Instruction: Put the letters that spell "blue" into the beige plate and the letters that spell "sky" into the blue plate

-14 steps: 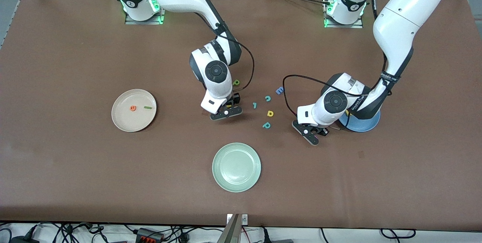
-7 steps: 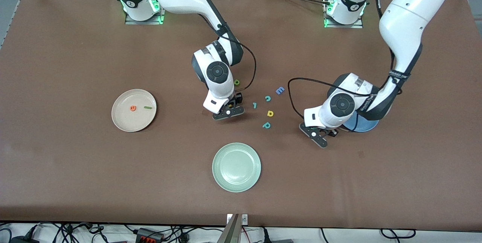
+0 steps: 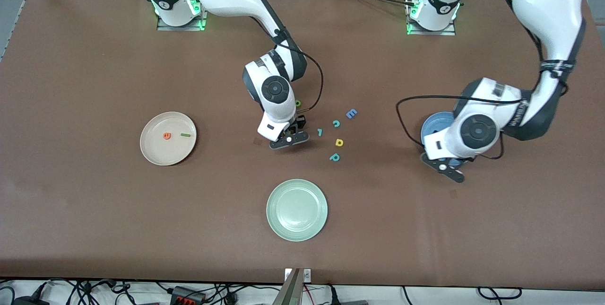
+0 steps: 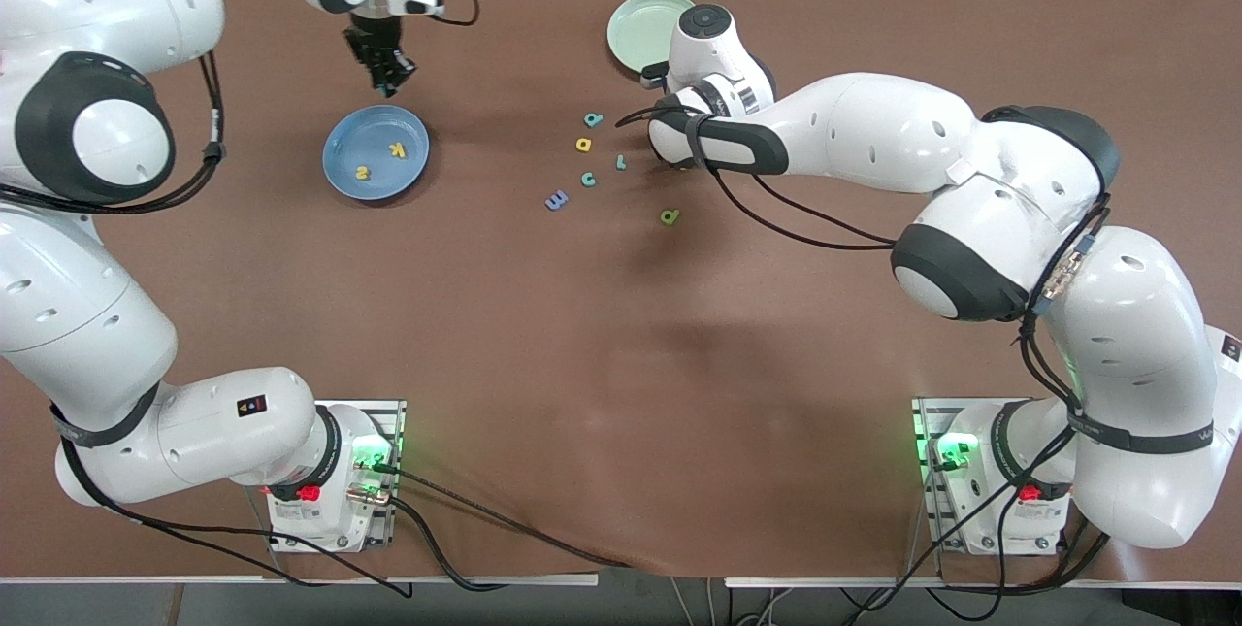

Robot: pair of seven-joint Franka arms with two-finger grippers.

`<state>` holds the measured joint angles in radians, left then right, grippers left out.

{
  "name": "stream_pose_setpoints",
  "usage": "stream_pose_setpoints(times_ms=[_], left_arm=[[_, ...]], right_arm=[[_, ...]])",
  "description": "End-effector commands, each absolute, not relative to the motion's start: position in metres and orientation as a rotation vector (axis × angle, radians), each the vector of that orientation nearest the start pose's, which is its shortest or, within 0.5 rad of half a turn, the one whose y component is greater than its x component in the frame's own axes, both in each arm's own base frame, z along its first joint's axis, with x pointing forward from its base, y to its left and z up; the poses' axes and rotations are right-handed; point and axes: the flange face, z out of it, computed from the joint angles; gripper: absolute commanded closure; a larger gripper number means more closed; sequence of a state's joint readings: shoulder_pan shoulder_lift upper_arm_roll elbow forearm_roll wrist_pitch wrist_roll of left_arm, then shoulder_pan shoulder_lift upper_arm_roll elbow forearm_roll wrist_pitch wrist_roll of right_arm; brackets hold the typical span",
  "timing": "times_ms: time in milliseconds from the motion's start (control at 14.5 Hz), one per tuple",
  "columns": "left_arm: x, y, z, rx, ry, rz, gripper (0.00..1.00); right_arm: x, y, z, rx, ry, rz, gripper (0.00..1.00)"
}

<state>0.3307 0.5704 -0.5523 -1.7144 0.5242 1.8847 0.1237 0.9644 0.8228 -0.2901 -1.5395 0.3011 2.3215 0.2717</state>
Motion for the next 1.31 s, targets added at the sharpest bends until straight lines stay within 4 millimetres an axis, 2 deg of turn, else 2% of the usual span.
stream_pose_setpoints(times_ms=[0, 138, 207, 277, 346, 415, 553, 622, 761, 899, 968, 1106, 1245], left_arm=[[0.609, -0.051, 0.246, -2.836, 0.783, 0.523, 0.86], [0.598, -0.042, 0.229, -2.857, 0.739, 0.534, 0.85], [0.597, -0.032, 0.224, -2.875, 0.717, 0.527, 0.82], [0.596, -0.031, 0.219, -2.885, 0.717, 0.520, 0.76], [0.596, -0.033, 0.219, -2.886, 0.719, 0.511, 0.57], [0.597, -0.034, 0.221, -2.886, 0.723, 0.506, 0.04], [0.599, -0.040, 0.234, -2.870, 0.728, 0.501, 0.00], [0.601, -0.046, 0.244, -2.863, 0.736, 0.499, 0.00], [0.610, -0.049, 0.265, -2.856, 0.722, 0.500, 0.00], [0.629, -0.049, 0.310, -2.855, 0.685, 0.453, 0.00], [0.639, -0.047, 0.336, -2.852, 0.654, 0.441, 0.00], [0.654, -0.051, 0.383, -2.856, 0.603, 0.396, 0.00], [0.663, -0.046, 0.426, -2.879, 0.447, 0.345, 0.00]], right_arm=[[0.531, 0.465, 0.177, -3.089, -0.452, 0.020, 0.60], [0.532, 0.464, 0.176, -3.090, -0.456, 0.021, 0.68], [0.532, 0.463, 0.175, -3.091, -0.456, 0.023, 0.72], [0.532, 0.463, 0.175, -3.091, -0.456, 0.023, 0.79], [0.534, 0.462, 0.176, -3.093, -0.457, 0.019, 0.80], [0.534, 0.462, 0.178, -3.096, -0.467, 0.014, 0.83], [0.538, 0.458, 0.181, -3.096, -0.449, 0.011, 0.83], [0.548, 0.446, 0.188, -3.097, -0.414, 0.016, 0.83], [0.574, 0.408, 0.223, -3.102, -0.314, 0.080, 0.83], [0.593, 0.358, 0.251, -3.119, -0.205, 0.174, 0.84], [0.605, 0.319, 0.259, -3.156, -0.133, 0.189, 0.86], [0.611, 0.262, 0.263, -3.183, -0.083, 0.214, 0.86], [0.612, 0.201, 0.254, -3.211, -0.091, 0.262, 0.86]])
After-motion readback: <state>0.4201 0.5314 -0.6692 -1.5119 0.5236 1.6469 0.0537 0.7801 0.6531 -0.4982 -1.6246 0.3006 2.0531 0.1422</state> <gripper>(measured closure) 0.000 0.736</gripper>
